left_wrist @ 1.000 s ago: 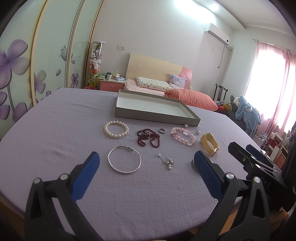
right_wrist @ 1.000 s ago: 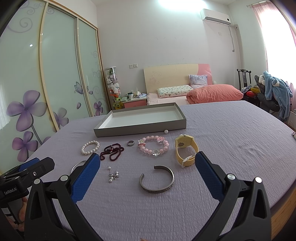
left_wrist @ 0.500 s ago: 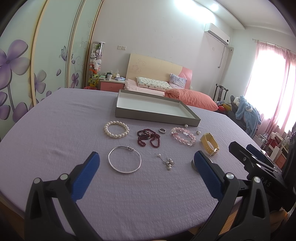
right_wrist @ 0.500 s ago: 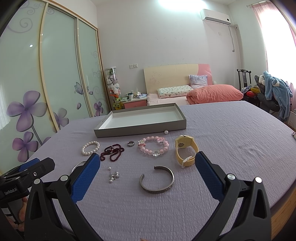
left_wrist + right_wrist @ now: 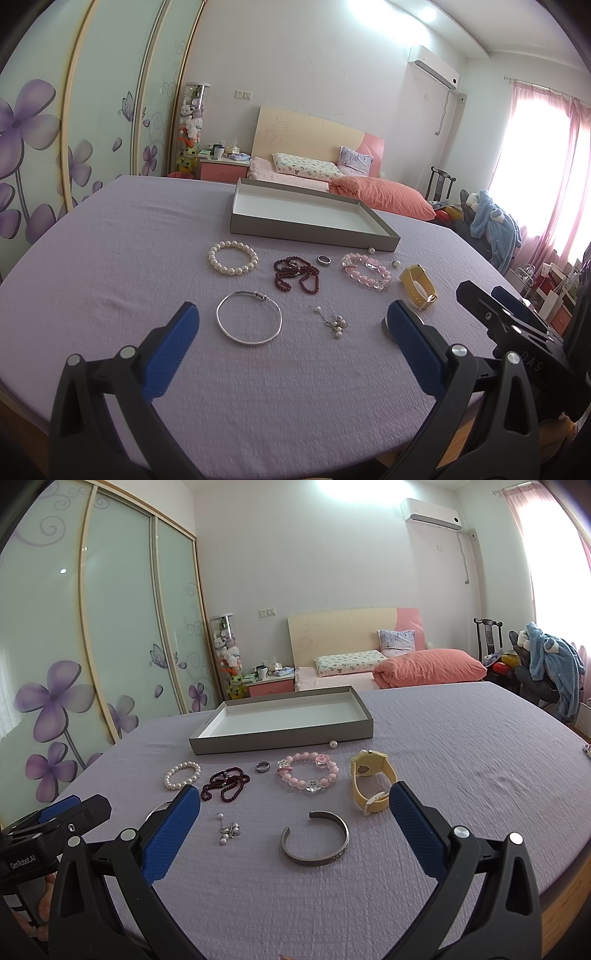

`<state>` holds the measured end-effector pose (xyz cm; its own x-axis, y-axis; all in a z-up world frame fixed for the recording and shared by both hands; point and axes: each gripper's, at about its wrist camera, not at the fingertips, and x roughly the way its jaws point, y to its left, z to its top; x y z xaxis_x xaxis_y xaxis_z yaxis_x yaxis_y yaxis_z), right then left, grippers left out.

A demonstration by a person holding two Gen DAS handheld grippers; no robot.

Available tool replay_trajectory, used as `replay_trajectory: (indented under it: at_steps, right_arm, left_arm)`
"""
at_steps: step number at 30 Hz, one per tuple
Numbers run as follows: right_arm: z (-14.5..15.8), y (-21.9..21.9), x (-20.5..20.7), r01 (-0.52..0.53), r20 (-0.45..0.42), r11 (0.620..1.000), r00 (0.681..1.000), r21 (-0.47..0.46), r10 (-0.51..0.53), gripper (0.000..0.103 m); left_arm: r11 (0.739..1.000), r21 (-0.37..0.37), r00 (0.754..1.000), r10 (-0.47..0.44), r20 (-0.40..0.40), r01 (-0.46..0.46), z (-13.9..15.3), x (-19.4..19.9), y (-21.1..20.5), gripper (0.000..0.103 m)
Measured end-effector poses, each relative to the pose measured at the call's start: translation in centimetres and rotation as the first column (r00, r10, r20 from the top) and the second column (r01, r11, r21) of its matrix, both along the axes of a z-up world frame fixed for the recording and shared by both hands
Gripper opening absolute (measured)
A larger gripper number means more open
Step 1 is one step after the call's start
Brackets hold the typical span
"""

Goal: Organize jewelry

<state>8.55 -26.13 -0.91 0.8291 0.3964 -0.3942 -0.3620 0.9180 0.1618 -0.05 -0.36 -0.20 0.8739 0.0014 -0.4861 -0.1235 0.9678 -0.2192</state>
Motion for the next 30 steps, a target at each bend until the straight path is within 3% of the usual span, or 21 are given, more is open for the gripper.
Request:
replay_trajectory:
  at_steps: [10,19,30]
  right_arm:
    - [-0.4,0.1,0.3,-0.005,-0.027,1.000,1.000,-0.008,0.005,0.102]
    - [-4.0,0.7,3.2,-0.049,-0.216,0.997,0.976,-0.067,0.034,0.102]
    - [-6.1,2.4,5.1,-0.067,-0.291,0.975,0.957,-0.210,0.003,0.102]
  left_arm:
    - [1.000,0.002,1.000,0.017,-0.021,-0.017,-0.2,0.3,1.0,0.101]
    - [0.996,0.010,0.985,0.089,-0.146,-0.089,-2.6,1.7,2.9,0.101]
    - [0.995,0.001,0.969,0.095,-0.230,-0.097,-4.7,2.9,4.0,0.101]
